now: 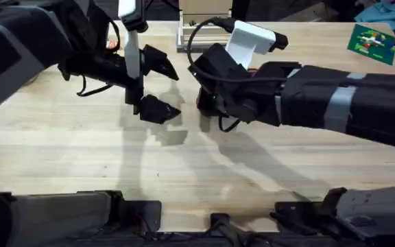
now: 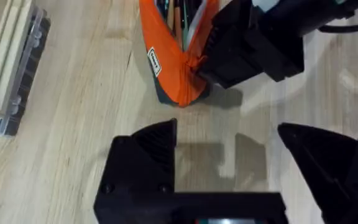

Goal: Unzip the bag, pick up the pens from the table one at a time and place them inside, then zip the bag closed.

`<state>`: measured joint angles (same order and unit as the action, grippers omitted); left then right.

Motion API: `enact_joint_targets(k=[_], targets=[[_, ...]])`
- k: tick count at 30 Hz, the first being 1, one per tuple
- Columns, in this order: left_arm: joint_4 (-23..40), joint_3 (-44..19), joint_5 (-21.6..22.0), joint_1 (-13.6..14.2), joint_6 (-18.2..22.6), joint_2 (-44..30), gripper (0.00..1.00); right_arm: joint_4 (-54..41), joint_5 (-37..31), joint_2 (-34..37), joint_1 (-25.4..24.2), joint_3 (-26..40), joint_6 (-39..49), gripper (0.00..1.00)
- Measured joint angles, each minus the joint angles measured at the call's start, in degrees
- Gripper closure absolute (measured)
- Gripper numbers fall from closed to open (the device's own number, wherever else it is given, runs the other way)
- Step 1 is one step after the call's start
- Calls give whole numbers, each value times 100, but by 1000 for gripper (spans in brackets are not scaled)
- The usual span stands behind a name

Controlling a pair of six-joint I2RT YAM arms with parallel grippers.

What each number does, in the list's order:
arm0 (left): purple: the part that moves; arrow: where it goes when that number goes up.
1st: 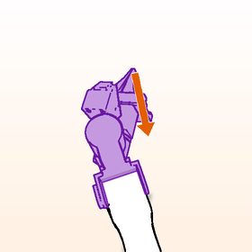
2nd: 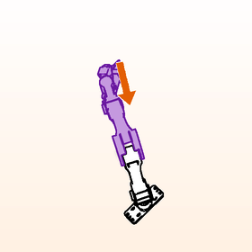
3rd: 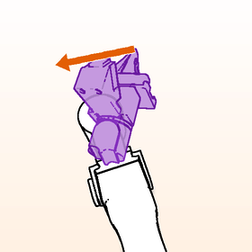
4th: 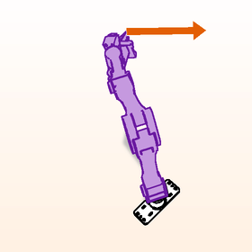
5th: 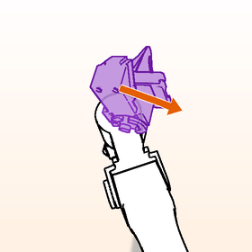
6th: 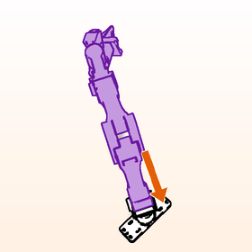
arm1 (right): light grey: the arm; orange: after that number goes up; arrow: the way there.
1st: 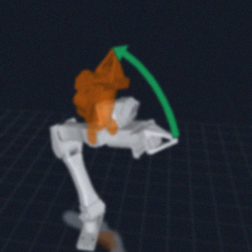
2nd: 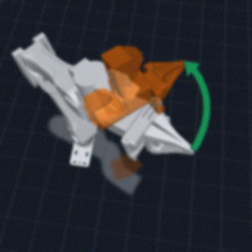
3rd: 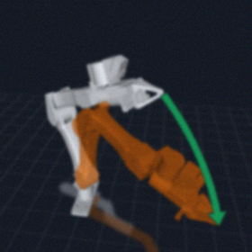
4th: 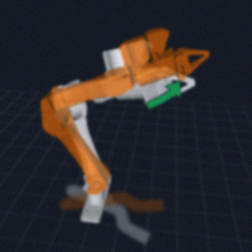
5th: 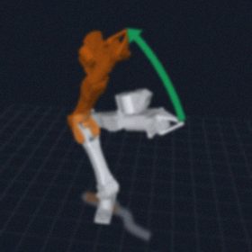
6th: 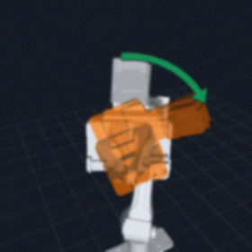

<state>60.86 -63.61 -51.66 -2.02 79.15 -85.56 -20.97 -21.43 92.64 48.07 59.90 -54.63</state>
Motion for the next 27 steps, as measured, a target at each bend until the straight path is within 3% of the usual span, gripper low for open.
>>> enact_joint_targets(k=[27], targets=[[-31,0,0,0,0,0,8,-70,28,-977,2,-17,417,970]])
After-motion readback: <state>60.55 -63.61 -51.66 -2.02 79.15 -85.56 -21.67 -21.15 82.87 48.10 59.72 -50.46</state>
